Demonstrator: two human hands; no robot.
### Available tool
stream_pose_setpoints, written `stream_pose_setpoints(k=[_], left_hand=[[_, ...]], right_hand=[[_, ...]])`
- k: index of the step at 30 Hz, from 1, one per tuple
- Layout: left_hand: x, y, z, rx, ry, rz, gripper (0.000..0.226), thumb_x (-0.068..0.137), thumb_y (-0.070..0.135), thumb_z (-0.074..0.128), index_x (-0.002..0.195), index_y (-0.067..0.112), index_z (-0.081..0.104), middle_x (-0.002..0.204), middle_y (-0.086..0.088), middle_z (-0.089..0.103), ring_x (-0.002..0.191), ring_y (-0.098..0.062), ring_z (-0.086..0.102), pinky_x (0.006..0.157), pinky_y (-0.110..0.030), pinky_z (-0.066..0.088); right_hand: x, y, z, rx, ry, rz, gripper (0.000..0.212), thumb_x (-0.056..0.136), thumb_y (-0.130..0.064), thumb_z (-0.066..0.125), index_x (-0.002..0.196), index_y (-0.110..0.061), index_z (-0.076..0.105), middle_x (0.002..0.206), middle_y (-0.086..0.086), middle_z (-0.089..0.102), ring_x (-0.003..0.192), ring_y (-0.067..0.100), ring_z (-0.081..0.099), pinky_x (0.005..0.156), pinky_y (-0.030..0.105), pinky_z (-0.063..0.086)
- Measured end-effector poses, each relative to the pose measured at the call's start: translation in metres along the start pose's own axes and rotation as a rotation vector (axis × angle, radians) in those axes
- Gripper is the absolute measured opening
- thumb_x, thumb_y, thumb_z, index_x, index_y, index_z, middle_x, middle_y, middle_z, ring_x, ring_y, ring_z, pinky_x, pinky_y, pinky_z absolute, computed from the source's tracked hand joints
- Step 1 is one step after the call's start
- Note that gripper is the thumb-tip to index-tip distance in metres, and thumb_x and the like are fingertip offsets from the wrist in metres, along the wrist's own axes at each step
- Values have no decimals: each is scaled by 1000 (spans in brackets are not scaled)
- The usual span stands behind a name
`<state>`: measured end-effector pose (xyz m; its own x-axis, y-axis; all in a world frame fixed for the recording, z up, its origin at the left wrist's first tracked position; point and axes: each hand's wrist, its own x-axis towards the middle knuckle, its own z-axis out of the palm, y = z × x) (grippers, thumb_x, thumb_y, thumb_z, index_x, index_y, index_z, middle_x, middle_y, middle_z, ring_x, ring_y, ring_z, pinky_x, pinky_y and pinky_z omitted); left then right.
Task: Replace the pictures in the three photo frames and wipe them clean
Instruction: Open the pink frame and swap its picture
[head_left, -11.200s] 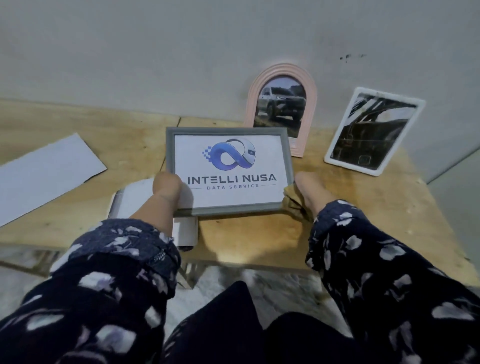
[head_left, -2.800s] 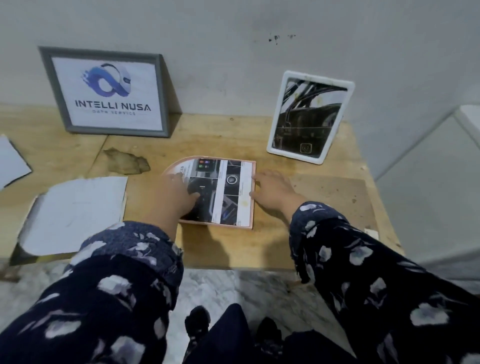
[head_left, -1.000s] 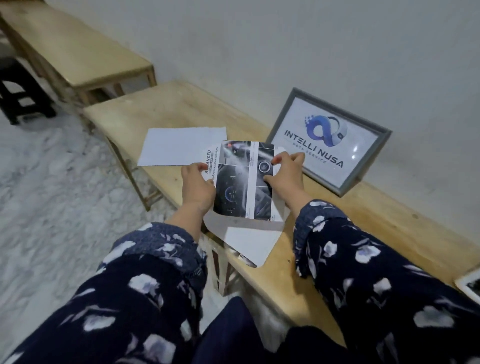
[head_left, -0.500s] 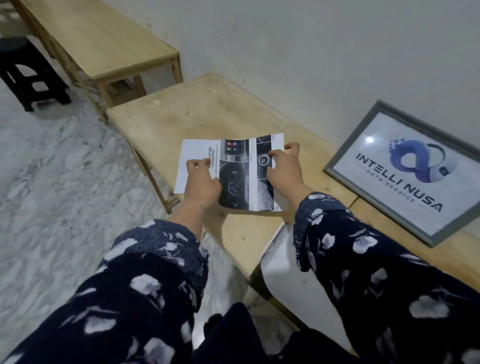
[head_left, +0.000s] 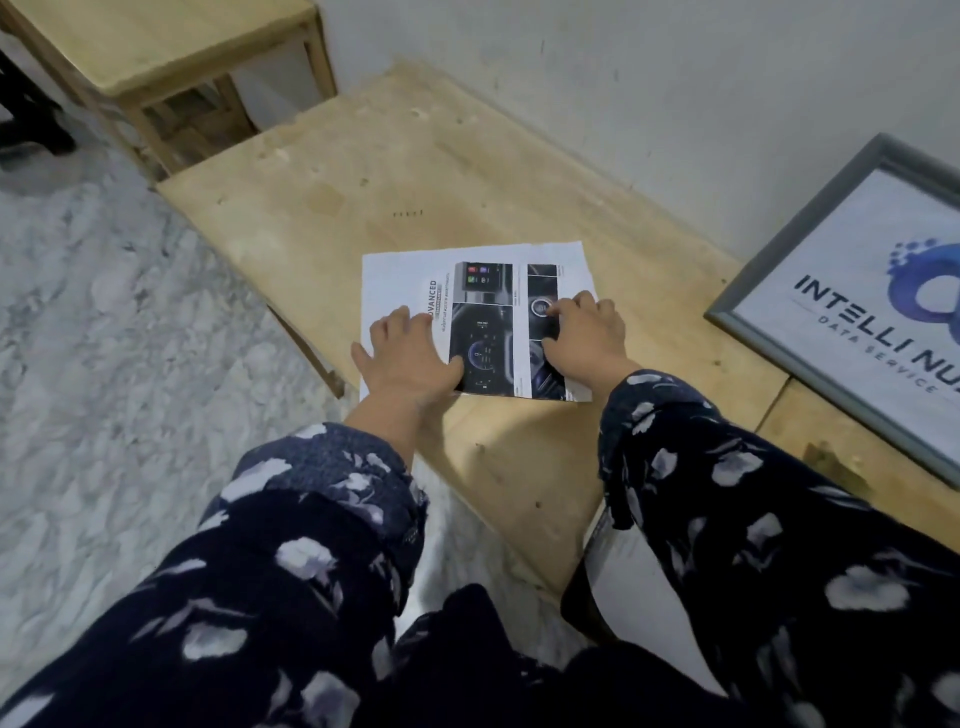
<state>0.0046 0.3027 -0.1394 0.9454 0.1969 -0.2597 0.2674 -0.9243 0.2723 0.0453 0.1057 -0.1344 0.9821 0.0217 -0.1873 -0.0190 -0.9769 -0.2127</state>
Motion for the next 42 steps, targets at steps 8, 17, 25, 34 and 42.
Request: stream_pose_setpoints(k=[8,17,25,34,42], left_hand=[[0,7,-2,238,70,79,67,87,51,45,143,17,31,147,-4,28,141,-26,17,112,-65,1],[-47,34,0,237,-4,287,63,97,40,38,152,21,16,162,1,0,148,-19,-9,115,-59,-7],[-116,73,25,186,-103,495,55,98,33,43,149,21,26,161,3,4,148,-17,-3,116,-57,4],[-224,105,55,203,-322,632,68,91,27,54,150,24,21,159,4,12,146,-17,10,116,-55,9],[-265,96,75,409,-319,637,63,94,37,47,150,26,19,161,3,6,146,-20,16,114,-57,13]], right_hand=[[-5,1,9,-40,76,-16,31,92,-28,52,122,-25,56,125,7,38,120,31,33,112,48,20],[-70,30,-4,82,82,24,49,90,-27,51,138,-23,42,131,8,38,123,30,33,111,44,21],[-157,83,-9,123,55,120,52,91,-30,53,141,-25,38,144,7,32,135,29,24,115,47,15],[-279,150,-1,67,-43,126,71,81,-52,64,141,-25,40,148,7,34,136,29,31,112,44,27],[-325,168,32,-76,-215,23,88,82,-64,56,152,-25,19,161,9,7,148,27,8,116,51,12]])
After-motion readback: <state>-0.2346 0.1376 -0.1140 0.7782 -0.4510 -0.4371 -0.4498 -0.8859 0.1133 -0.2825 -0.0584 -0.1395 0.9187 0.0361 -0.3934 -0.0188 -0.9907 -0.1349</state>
